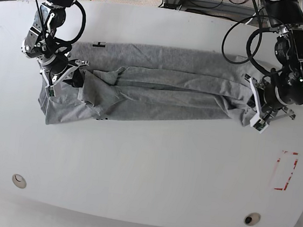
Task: Layout the t-shirt on the table in an organized manner, then fold the t-shirt properly
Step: 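Lift the held strip end with the left gripper and carry it toward the right gripper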
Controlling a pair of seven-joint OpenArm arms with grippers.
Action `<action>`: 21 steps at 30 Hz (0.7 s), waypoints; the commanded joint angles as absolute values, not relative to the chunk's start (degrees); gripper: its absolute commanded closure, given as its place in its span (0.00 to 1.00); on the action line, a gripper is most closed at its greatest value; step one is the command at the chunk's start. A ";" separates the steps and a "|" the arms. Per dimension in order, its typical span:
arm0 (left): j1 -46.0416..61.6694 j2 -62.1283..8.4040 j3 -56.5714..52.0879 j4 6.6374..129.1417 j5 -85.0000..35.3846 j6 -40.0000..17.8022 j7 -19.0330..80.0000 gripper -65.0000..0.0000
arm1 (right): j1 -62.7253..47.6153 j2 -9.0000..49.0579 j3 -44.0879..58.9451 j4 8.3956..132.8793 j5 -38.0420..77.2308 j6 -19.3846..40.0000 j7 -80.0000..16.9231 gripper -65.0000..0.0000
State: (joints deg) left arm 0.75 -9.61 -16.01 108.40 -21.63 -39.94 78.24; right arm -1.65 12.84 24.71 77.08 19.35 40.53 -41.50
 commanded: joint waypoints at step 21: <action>-6.02 3.56 0.92 109.32 -21.76 -40.00 77.49 1.00 | -1.71 13.05 24.57 77.05 16.22 40.00 -44.53 0.98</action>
